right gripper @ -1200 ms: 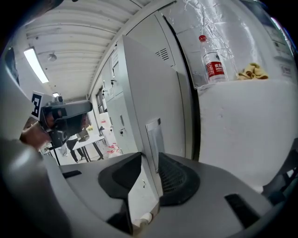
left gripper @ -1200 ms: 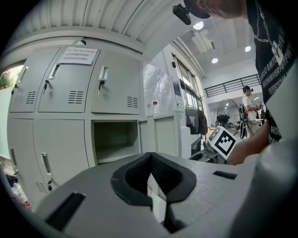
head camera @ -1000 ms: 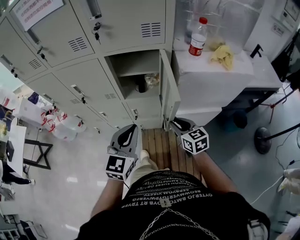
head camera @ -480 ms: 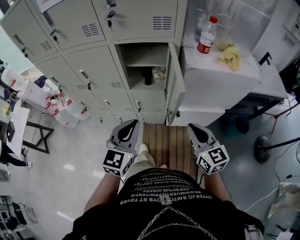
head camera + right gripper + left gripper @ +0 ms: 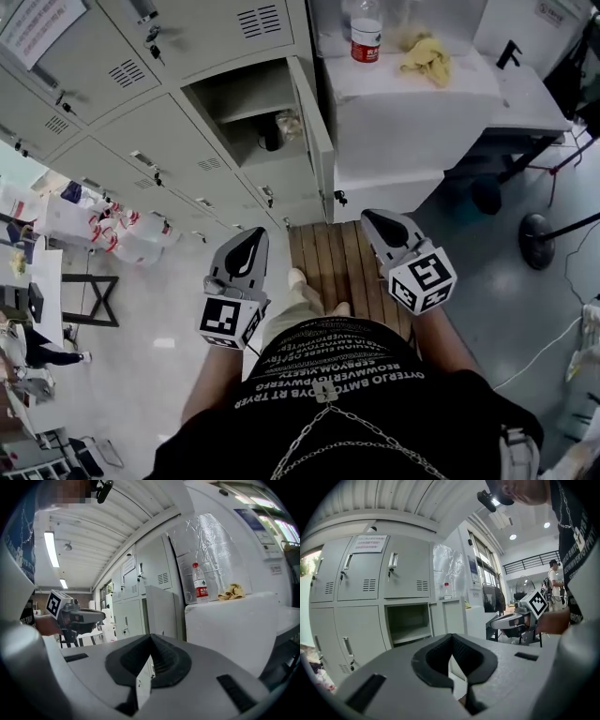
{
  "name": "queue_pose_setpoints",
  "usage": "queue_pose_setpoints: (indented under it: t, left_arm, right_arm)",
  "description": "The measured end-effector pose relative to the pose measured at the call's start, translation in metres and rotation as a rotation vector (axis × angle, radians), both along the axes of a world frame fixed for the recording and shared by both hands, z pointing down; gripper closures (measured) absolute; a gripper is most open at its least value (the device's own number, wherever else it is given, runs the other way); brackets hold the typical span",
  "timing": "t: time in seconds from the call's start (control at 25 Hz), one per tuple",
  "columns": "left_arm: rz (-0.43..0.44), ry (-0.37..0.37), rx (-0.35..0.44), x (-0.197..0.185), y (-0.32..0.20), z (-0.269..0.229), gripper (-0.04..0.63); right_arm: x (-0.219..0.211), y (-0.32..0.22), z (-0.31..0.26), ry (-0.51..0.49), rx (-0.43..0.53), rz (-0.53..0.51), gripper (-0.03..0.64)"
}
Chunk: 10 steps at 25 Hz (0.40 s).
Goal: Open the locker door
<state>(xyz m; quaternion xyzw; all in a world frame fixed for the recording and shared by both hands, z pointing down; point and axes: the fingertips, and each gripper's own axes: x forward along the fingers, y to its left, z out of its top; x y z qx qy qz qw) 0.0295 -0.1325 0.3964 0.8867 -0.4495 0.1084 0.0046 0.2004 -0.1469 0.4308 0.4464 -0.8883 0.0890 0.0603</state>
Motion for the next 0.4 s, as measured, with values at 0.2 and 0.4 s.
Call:
queue_pose_setpoints:
  t: [0.2,0.4]
  left_arm:
    - [0.008,-0.009,-0.02,0.0008,-0.0019,0.0069,0.598]
    - [0.013,-0.017,-0.036,-0.0011,-0.0025,0.0105,0.598]
  right_arm:
    - [-0.0005,-0.0032,0.0013,0.009,-0.004,-0.001,0.62]
    - [-0.0037,-0.0069,0.0035,0.01,-0.007,-0.002,0.62]
